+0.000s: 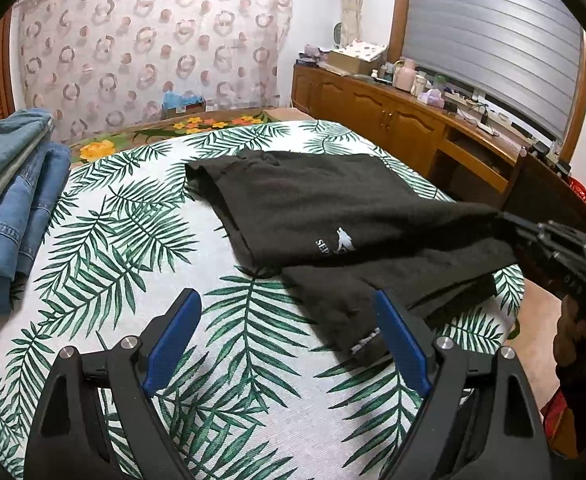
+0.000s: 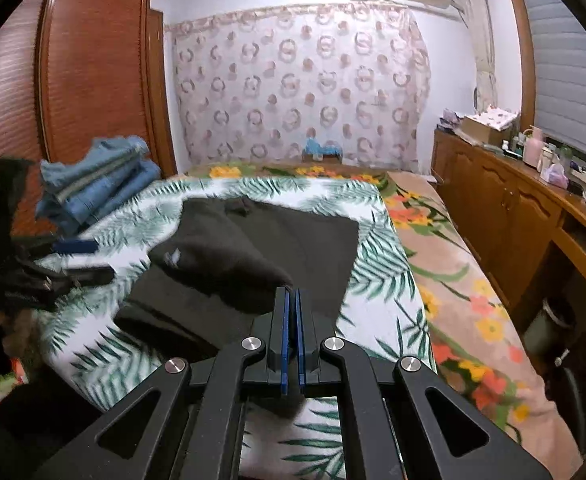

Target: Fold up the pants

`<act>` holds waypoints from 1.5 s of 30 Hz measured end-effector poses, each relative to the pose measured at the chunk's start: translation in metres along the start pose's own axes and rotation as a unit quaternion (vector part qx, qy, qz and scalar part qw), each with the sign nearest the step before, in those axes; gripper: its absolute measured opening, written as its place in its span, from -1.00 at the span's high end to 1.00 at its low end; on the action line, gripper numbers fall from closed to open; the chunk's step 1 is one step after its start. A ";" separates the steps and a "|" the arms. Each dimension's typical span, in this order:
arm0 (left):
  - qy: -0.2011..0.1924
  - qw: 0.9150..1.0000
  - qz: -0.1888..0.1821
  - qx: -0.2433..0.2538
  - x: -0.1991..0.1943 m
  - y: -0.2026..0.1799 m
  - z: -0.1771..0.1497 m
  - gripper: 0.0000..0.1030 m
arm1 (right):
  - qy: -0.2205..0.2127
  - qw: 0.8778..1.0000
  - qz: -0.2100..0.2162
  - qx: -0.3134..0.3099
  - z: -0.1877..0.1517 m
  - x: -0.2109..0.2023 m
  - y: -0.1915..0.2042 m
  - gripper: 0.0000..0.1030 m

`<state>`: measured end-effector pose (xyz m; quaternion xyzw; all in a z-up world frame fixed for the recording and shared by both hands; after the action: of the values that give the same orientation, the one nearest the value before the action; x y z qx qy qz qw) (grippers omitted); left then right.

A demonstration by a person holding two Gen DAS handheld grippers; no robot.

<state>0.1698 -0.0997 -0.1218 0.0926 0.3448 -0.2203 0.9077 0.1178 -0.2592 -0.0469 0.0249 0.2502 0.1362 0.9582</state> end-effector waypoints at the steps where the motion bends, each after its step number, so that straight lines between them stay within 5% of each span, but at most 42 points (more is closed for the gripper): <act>1: 0.002 1.000 0.000 0.000 0.001 0.000 -0.001 -0.71 | 0.005 1.000 -0.002 0.000 -0.001 0.002 -0.002 0.95; 15: 0.012 1.000 0.005 -0.004 -0.002 0.006 -0.019 -0.71 | 0.035 0.999 -0.001 0.035 0.009 -0.002 -0.007 0.93; 17: 0.011 1.000 0.005 -0.006 -0.002 0.008 -0.019 -0.71 | 0.033 0.999 -0.005 0.040 0.009 -0.004 -0.011 0.86; 20: 0.007 1.000 0.007 -0.012 -0.004 0.012 -0.019 -0.71 | 0.033 0.998 -0.010 0.043 0.005 -0.013 -0.012 0.45; 24: -0.001 1.000 0.012 -0.019 -0.009 0.019 -0.019 -0.71 | 0.029 0.999 -0.008 0.045 0.009 -0.016 -0.016 0.37; 35: -0.031 0.998 0.036 -0.032 -0.030 0.045 -0.012 -0.71 | 0.042 0.998 0.053 0.003 0.044 0.017 0.020 0.35; 45: -0.048 0.997 0.046 -0.028 -0.044 0.062 -0.006 -0.71 | 0.106 0.989 0.097 -0.044 0.053 0.064 0.061 0.11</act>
<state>0.1662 -0.0280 -0.0957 0.0725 0.3021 -0.1726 0.9347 0.1822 -0.1819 -0.0244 -0.0077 0.3402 0.2412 0.9089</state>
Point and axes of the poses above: each gripper's, at about its wrist camera, not at the fingertips, and x roughly the way its jaws point, y to its left, z to its top, the point moved 4 cm from there along x, roughly the way its jaws point, and after that the axes turned 8 degrees about x, right-handed, at the moved point
